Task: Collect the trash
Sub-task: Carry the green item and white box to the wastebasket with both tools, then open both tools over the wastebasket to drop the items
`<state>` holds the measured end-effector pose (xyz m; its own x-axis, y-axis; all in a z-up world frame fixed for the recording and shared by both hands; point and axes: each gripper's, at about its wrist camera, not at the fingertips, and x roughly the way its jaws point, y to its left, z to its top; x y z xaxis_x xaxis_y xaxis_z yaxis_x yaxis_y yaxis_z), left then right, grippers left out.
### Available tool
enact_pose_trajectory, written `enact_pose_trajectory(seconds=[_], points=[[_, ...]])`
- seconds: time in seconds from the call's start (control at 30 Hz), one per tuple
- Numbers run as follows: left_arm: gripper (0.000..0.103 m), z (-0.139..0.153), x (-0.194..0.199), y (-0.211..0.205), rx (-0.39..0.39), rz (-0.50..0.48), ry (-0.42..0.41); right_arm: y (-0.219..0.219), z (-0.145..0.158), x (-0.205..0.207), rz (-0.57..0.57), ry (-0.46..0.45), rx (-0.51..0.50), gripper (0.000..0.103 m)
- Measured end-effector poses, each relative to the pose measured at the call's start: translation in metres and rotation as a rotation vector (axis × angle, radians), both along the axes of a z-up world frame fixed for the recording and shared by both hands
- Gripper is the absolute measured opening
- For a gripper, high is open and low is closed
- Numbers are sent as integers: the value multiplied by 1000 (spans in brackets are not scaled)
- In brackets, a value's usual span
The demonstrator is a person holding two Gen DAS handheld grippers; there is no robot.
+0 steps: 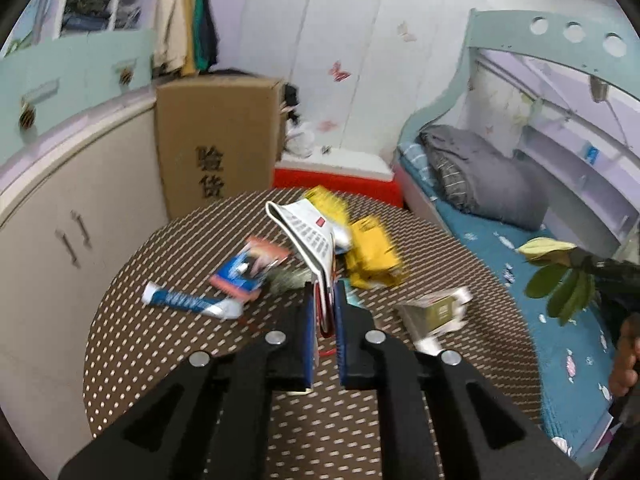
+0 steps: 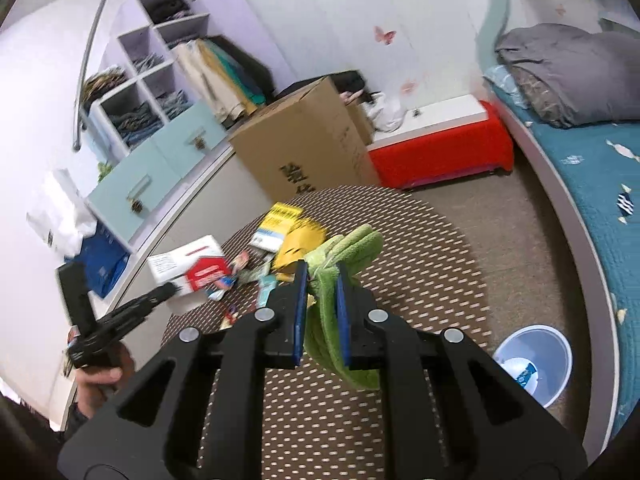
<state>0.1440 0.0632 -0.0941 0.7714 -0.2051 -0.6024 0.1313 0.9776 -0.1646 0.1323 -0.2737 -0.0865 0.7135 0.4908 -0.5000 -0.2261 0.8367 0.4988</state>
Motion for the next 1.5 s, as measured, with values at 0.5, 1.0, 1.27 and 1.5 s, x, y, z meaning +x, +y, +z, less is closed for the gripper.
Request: enact_pose_trajectory(seconds=[0.5, 1.0, 1.27, 1.5], points=[[8, 31, 37, -158, 34, -289, -57, -157, -142, 60, -318, 328, -10, 14], [8, -34, 80, -319, 111, -543, 123, -237, -312, 72, -478, 604, 158, 80], [8, -75, 85, -396, 158, -671, 243, -268, -249, 19, -603, 440, 174, 87], [24, -116, 95, -450, 194, -751, 390, -284, -197, -9, -638, 328, 170, 90]])
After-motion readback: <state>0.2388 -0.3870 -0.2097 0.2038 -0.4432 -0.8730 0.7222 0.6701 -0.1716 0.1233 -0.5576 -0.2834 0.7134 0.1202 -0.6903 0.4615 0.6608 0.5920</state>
